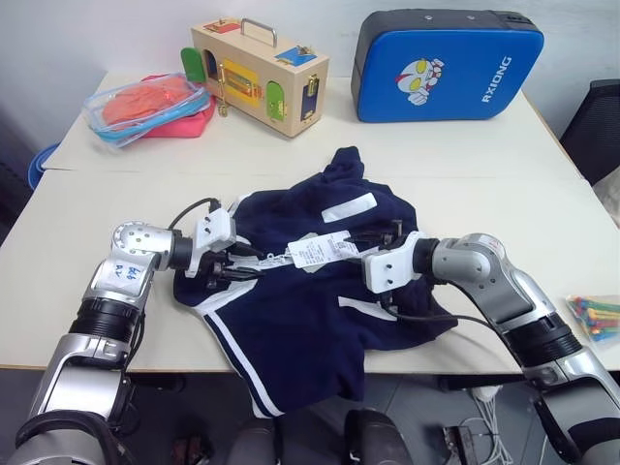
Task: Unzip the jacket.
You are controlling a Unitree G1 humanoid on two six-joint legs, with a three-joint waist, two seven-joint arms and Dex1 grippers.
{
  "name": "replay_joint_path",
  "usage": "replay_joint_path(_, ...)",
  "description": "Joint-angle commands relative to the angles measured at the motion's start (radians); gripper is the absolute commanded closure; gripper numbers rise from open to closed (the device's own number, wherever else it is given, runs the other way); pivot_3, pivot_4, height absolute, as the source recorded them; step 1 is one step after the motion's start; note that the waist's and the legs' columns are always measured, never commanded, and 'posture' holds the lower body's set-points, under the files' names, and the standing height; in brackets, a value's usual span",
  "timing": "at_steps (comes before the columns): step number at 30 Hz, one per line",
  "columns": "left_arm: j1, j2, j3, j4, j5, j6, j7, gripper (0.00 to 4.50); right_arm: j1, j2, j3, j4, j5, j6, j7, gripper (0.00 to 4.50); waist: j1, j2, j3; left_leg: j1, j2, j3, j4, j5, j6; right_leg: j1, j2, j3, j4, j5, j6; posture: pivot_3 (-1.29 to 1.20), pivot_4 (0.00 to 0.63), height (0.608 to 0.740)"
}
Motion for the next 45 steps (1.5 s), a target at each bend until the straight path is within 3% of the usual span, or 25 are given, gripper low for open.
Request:
replay_joint_path(1,-0.03,-0.004,0.003,0.053,0.024,-0.055,0.0,2.19,-0.01,0.04,0.004,-0.029,-0.001,0.004,-0.021,2.54,0.0,0.0,0.0,0.0,0.0,0.0,0.0,0.0,0.0,0.0,0.0,0.0,0.0,0.0,0.0,0.0,0.15,0.74)
replay_joint_path(10,-0.032,-0.01,0.01,0.084,0.039,-0.087,0.0,2.19,-0.099,0.147,0.031,0.044,-0.044,0.002,-0.068,2.54,0.001,0.0,0.0,0.0,0.0,0.0,0.0,0.0,0.0,0.0,0.0,0.0,0.0,0.0,0.0,0.0,0.15,0.74)
replay_joint_path(20,-0.02,-0.008,0.018,0.074,0.036,-0.088,0.013,2.19,-0.077,0.111,0.059,0.074,-0.063,-0.061,-0.053,2.54,0.001,0.0,0.0,0.0,0.0,0.0,0.001,0.0,0.0,0.0,0.0,0.0,0.0,0.0,0.0,0.0,0.15,0.74)
replay_joint_path(45,-0.02,-0.015,0.021,0.081,0.037,-0.089,0.025,2.19,-0.17,0.221,0.091,0.215,-0.168,-0.017,-0.157,2.54,-0.001,0.0,0.0,0.0,0.0,0.0,0.001,0.0,0.0,0.0,0.0,0.0,0.001,0.0,0.0,0.0,0.15,0.74)
